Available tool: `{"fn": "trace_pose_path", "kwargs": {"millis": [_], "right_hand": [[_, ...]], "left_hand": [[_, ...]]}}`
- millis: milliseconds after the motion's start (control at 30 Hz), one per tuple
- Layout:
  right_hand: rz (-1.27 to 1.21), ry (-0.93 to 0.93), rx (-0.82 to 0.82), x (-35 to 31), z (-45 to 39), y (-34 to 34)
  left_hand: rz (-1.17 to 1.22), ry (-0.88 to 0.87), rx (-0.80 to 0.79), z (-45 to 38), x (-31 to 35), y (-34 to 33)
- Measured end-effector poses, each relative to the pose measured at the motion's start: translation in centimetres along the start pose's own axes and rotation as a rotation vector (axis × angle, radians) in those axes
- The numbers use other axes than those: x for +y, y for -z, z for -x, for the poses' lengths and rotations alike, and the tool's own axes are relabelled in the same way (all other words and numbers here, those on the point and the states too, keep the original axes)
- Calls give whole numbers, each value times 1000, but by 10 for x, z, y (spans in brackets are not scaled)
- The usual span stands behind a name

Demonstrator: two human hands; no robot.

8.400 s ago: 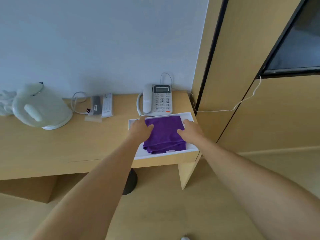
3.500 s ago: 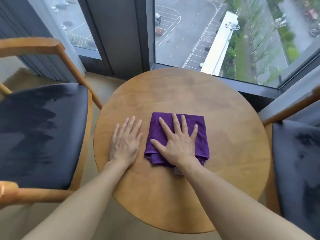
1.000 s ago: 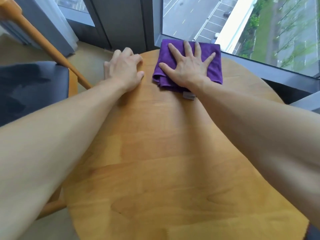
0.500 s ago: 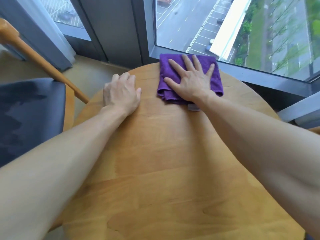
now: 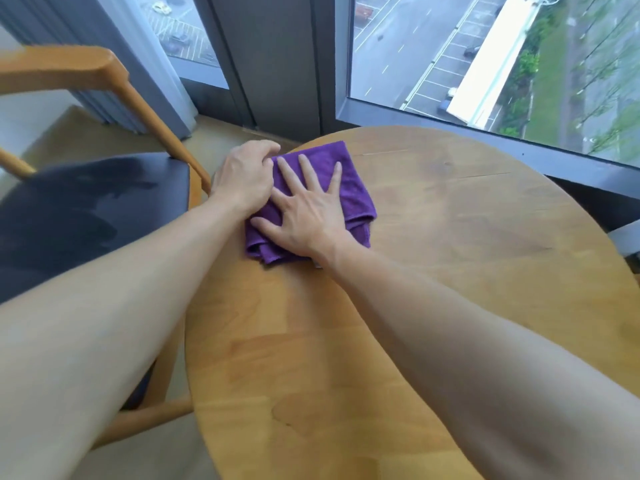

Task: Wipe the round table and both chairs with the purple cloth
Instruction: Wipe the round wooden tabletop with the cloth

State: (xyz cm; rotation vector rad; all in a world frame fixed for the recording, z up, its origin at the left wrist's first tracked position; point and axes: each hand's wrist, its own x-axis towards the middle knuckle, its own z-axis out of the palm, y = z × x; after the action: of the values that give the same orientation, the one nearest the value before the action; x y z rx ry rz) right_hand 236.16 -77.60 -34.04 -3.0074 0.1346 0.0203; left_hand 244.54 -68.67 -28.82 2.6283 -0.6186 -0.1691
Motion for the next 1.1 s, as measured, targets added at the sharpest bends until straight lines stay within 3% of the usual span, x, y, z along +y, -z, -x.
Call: {"fn": "trace_pose_path", "kwargs": {"millis": [167,333,433,733,867,1100], "right_hand": [[31,95,22,-14,31,-4],[16,-200,-18,37,36,6],[2,-251,-25,14,40,5],[9,50,6,-125,98,-18],[18,29,31,-85,111,-15],[40,-412,15,68,119,4]], "left_hand": [[-21,-65,-68,18,-20,7],[-53,-158,-105,31,-34,18],[-58,-186,-103,37,-45,28],[-42,-181,-140,76,-75,32],[-33,-211,-179,86,-62,20],[-95,-237,-239,82,-36,4]]}}
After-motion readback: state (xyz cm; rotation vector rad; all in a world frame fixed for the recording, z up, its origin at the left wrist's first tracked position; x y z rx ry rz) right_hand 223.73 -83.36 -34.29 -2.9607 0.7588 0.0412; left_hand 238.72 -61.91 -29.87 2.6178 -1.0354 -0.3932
